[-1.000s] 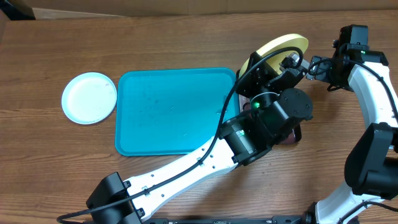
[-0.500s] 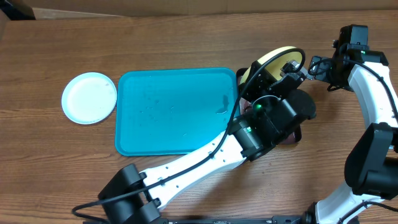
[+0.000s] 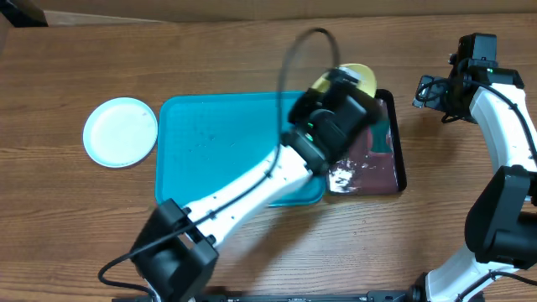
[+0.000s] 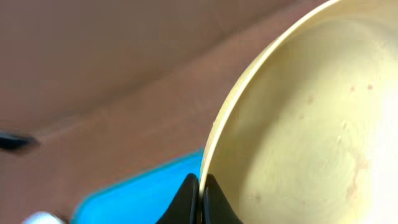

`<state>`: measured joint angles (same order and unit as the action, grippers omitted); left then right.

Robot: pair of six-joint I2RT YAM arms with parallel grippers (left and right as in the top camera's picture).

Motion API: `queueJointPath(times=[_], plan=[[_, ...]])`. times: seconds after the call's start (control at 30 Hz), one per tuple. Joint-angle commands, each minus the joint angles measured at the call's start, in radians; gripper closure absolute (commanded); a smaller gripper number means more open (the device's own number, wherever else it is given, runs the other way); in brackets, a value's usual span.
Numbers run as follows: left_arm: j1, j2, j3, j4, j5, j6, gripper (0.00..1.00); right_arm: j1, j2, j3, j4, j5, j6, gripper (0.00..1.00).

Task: Clean dirty plates on tray and stack at the side
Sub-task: 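Carry the yellow plate leftward and stack it on the light-blue plate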

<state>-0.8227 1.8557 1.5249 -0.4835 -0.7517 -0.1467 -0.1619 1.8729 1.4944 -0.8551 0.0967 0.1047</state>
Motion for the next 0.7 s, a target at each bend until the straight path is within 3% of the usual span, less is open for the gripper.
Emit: queueJointPath(times=[0.0, 0.1, 0.3, 0.67], plan=[[0.120, 0.006, 0.053, -0.086, 0.311, -0.263, 0.96, 0.002, -0.014, 0.015, 0.005, 0.007, 0.007, 0.00], [0.276, 0.006, 0.089, -0.198, 0.600, -0.360, 0.96, 0.002, -0.014, 0.015, 0.005, 0.007, 0.007, 0.00], [0.619, 0.007, 0.093, -0.323, 0.941, -0.426, 0.96, 0.002, -0.014, 0.015, 0.005, 0.007, 0.007, 0.00], [1.210, 0.007, 0.093, -0.549, 0.873, -0.406, 0.96, 0.002, -0.014, 0.015, 0.005, 0.007, 0.007, 0.00]])
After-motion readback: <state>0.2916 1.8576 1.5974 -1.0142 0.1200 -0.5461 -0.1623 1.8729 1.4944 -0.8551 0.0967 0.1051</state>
